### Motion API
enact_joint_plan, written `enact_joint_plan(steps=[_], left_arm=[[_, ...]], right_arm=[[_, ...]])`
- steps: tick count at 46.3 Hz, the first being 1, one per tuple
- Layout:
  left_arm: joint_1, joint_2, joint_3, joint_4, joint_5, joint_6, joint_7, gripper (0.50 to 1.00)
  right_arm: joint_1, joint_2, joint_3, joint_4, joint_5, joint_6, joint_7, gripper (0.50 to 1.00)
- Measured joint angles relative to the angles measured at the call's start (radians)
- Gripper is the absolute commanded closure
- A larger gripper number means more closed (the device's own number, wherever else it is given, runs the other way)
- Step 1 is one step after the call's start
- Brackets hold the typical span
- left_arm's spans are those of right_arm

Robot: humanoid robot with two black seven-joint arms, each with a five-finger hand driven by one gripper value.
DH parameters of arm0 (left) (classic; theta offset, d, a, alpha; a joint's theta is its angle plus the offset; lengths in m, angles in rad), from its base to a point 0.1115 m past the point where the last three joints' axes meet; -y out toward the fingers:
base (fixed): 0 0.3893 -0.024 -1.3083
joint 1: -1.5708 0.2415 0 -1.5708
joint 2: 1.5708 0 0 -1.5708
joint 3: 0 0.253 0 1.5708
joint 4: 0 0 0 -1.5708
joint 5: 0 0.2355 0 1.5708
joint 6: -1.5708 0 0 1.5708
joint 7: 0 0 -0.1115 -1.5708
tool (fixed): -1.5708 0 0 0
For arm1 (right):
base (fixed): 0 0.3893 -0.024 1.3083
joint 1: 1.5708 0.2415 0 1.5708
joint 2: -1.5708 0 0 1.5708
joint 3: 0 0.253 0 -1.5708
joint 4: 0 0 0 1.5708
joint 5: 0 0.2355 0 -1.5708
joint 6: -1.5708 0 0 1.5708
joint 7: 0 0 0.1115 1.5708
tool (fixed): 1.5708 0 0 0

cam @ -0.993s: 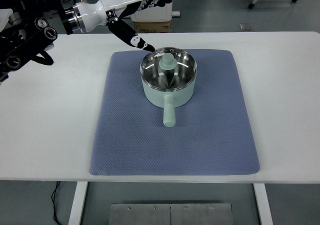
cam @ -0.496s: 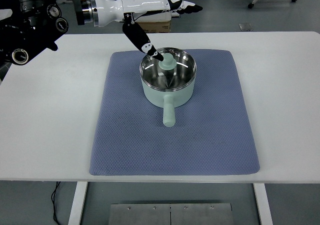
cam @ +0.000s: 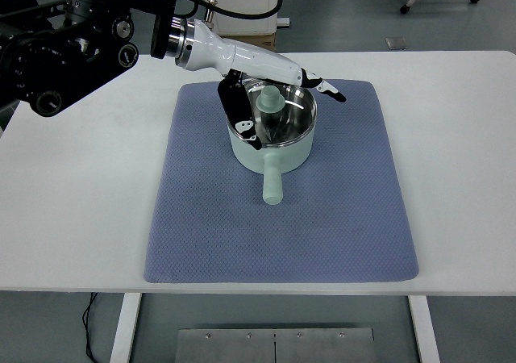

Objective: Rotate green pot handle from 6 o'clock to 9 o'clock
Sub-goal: 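Lower the left hand down onto the pot rim and handle, then push the pot with the left hand, turning its handle toward the left arm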

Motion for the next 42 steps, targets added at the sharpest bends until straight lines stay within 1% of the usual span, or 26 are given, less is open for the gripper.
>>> enact_joint_plan(steps=[15,21,42], left_arm=[[0.002,-0.044,0.025,-0.064,0.015,0.002,0.000,0.500],[-0.002,-0.056,0.053,-0.094,0.072,0.002,0.000,0.500],[0.013,-0.093,0.110,-0.098,0.202,0.003,0.000,0.500]], right_arm=[[0.000,0.000,0.001,0.000,0.000,0.000,0.000,0.500],[0.000,0.000,0.001,0.000,0.000,0.000,0.000,0.500],[0.000,0.000,0.000,0.000,0.000,0.000,0.000,0.500]])
